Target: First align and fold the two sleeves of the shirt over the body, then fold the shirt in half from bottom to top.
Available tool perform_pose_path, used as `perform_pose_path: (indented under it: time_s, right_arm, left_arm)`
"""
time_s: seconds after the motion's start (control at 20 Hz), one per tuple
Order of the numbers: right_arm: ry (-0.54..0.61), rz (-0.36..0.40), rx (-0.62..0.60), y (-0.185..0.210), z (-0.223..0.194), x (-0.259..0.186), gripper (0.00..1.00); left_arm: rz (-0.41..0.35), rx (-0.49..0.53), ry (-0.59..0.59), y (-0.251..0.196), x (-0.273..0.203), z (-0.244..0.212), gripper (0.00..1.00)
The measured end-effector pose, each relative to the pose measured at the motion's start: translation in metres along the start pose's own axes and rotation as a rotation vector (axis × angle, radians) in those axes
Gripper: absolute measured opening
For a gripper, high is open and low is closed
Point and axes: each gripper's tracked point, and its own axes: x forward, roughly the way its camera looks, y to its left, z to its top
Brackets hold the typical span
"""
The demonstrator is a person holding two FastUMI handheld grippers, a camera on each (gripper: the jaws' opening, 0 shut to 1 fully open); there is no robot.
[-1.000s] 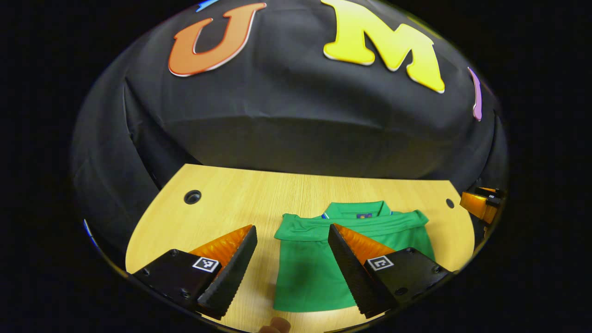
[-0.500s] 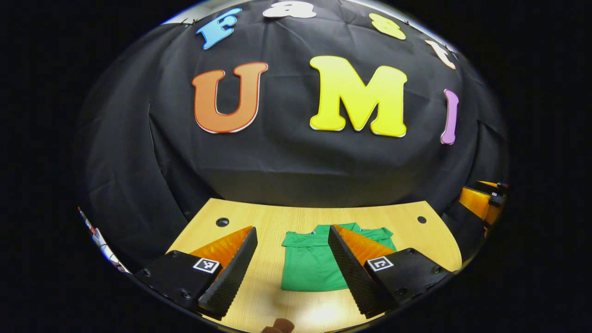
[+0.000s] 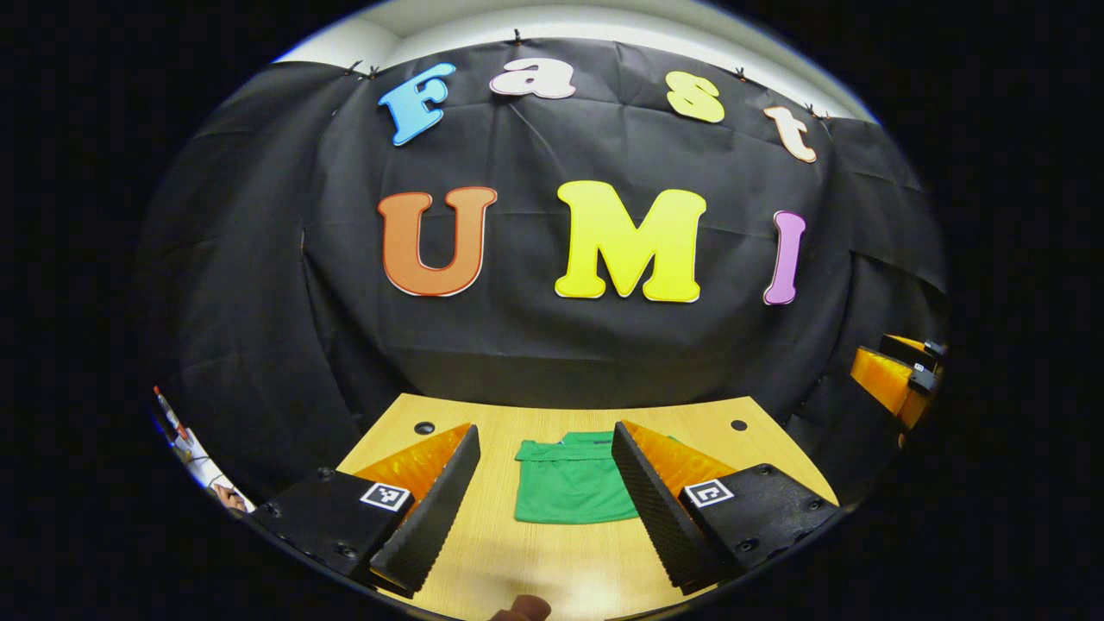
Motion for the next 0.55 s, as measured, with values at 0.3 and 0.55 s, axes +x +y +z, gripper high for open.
perform_pose_path:
  time_s: [0.3, 0.55]
  right_arm:
    - [0.034, 0.003, 0.003, 0.015, -0.028, -0.040, 0.95]
    - [0.074, 0.033, -0.012, 0.029, -0.045, -0.043, 0.93]
  left_arm:
    - [0.021, 0.002, -0.020, 0.005, -0.029, -0.015, 0.99]
    - [0.021, -0.039, -0.034, -0.005, -0.039, -0.019, 0.99]
